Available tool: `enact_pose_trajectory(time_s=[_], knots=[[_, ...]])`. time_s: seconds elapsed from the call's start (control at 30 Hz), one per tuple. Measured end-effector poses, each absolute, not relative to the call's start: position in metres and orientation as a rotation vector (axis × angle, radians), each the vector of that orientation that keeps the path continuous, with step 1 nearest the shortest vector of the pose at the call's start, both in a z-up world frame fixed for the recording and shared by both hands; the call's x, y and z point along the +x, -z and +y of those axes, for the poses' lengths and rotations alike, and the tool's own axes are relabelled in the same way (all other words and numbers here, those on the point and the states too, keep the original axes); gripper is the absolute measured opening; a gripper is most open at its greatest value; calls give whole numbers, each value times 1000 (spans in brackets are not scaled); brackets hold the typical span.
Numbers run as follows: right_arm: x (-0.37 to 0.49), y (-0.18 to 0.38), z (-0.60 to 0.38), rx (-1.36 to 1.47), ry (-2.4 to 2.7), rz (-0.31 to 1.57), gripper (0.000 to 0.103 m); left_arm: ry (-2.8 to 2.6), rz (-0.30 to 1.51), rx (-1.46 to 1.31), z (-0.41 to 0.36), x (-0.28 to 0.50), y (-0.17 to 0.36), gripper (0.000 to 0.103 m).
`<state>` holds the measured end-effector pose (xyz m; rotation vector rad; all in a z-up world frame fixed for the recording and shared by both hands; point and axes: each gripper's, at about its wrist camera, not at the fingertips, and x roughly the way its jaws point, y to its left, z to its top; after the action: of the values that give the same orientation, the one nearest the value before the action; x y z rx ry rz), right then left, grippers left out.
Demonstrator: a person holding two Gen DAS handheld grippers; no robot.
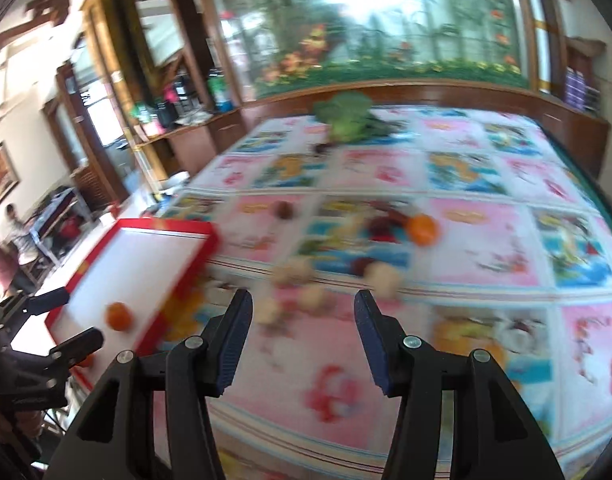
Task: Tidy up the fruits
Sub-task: 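Grasp a round oat cake with the left tool while the right tool grasps a cake cylinder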
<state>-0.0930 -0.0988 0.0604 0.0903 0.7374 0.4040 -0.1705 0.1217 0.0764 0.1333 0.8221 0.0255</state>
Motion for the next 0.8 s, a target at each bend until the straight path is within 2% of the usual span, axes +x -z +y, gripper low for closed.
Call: enact_pose_trajectory(time_s=[0.23,0.5,0.63,0.73,0.8], knots=[[-73,-39,-129,113,-313,810,53,91,875,126,70,-140,-66,90],[-46,-29,-121,116,-299,854,53,124,939,106,50,-101,-46,89],[-35,-23,-115,109,-289,872,51,139,976,90,45,-86,-33,74],[-31,-19,-114,116,-292,892,41,139,996,72,44,-79,-26,74],[-29,-16,-114,117,-286,899,39,151,1000,60,42,-76,-24,71]])
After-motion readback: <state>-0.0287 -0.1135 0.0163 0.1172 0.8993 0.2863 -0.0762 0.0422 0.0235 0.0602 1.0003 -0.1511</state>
